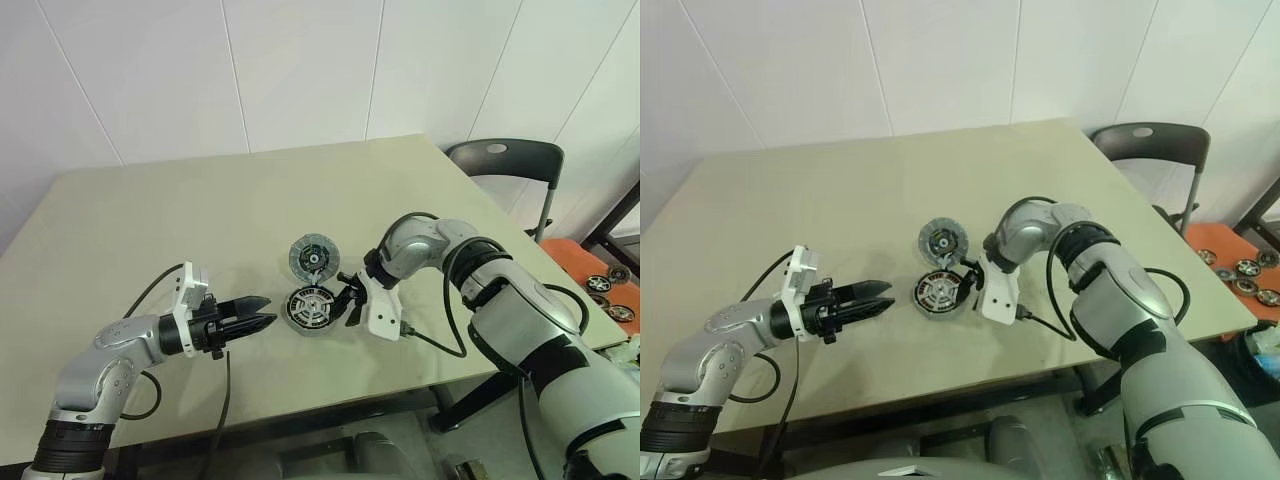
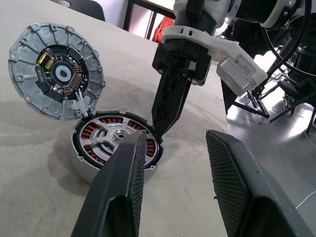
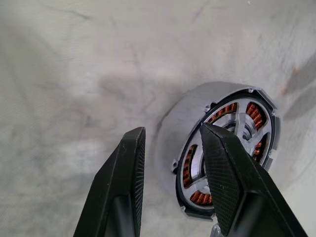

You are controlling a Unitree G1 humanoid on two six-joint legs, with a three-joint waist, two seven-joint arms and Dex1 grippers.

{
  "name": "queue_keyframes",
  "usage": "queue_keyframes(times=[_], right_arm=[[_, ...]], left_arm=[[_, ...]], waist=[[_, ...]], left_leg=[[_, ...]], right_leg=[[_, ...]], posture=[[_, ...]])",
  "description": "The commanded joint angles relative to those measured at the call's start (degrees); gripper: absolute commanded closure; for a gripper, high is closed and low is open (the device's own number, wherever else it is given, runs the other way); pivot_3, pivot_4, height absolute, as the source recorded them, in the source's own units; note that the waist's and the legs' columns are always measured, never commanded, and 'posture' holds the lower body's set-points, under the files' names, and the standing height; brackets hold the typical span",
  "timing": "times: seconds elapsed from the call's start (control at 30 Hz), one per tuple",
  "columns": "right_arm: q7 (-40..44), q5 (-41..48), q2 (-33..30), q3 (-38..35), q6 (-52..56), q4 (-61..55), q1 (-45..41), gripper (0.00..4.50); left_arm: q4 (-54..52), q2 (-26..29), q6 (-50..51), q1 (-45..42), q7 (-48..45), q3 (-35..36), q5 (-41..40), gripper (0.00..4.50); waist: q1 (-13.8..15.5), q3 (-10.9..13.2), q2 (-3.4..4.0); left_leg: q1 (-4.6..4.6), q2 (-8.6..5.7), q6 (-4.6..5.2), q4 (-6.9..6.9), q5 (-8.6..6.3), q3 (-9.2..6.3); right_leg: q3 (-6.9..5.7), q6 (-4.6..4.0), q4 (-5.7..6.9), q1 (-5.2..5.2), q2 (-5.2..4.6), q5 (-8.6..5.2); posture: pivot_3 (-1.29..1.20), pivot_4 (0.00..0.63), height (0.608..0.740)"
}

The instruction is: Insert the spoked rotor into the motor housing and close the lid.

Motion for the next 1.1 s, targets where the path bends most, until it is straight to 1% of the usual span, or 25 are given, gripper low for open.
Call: queue_keyframes(times=[0.03,0.2,0.43,0.63,0.73,0.83,1.1], right_arm=[[-2.91,-2.29,0.79,-0.6,2.63,1.27,-2.64,2.63],[-4.88,-4.11,0.99,-0.57,3.34,2.56,-3.81,2.63],[-4.31,-4.49,1.01,-0.76,3.78,3.14,-4.44,2.63],[-3.39,-2.8,1.44,-1.3,2.17,2.45,-4.37,2.63],[-2.82,-2.19,1.71,-1.53,2.24,2.34,-4.43,3.22],[-1.98,-1.67,1.59,-1.56,2.24,2.09,-4.19,4.08],[-2.96,-2.26,1.25,-1.4,2.38,1.87,-3.86,4.08]], left_arm=[[-1.94,0.0,-0.23,-0.04,-0.25,1.08,-1.53,2.41],[-1.81,0.01,-0.48,0.47,-0.48,1.15,-1.45,2.41],[-1.56,-0.05,-0.66,0.53,-0.63,1.12,-1.39,2.41],[-0.98,-0.09,-0.95,0.4,-0.98,1.09,-1.16,2.41],[-0.78,-0.09,-1.03,0.29,-1.11,1.1,-1.1,2.41],[-0.6,-0.11,-1.1,0.24,-1.21,1.13,-1.07,2.41],[-0.26,-0.45,-1.43,0.3,-1.29,1.0,-0.82,2.41]], waist=[[0.02,0.0,-0.01],[0.03,0.0,-0.01],[-0.03,0.0,-0.01],[-0.02,0.0,-0.01],[-0.04,0.0,0.0],[-0.34,-0.01,-0.01],[-0.66,-0.01,-0.01]], left_leg=[[0.01,0.0,0.0,0.01,0.0,-0.01],[0.04,0.0,-0.05,0.09,0.04,0.0],[0.03,-0.01,-0.06,0.24,0.04,0.01],[0.02,-0.01,-0.06,0.27,0.04,0.0],[0.02,-0.01,-0.06,0.26,0.04,-0.01],[0.02,0.0,-0.06,0.26,0.04,0.0],[0.02,0.01,-0.06,0.24,0.04,-0.04]], right_leg=[[0.0,0.0,0.04,0.0,0.0,0.0],[0.0,-0.02,0.14,0.01,0.01,-0.01],[0.01,-0.02,0.19,0.06,0.02,-0.01],[0.01,-0.02,0.19,0.06,0.02,-0.01],[0.01,-0.02,0.19,0.06,0.02,-0.01],[0.01,-0.02,0.2,0.05,0.03,-0.01],[0.0,-0.02,0.2,0.05,0.04,-0.01]], posture=[[0.0,0.0,0.74],[0.0,0.0,0.74],[0.0,0.0,0.74],[0.0,0.0,0.74],[0.0,0.0,0.74],[0.0,0.0,0.74],[0.0,0.0,0.74]])
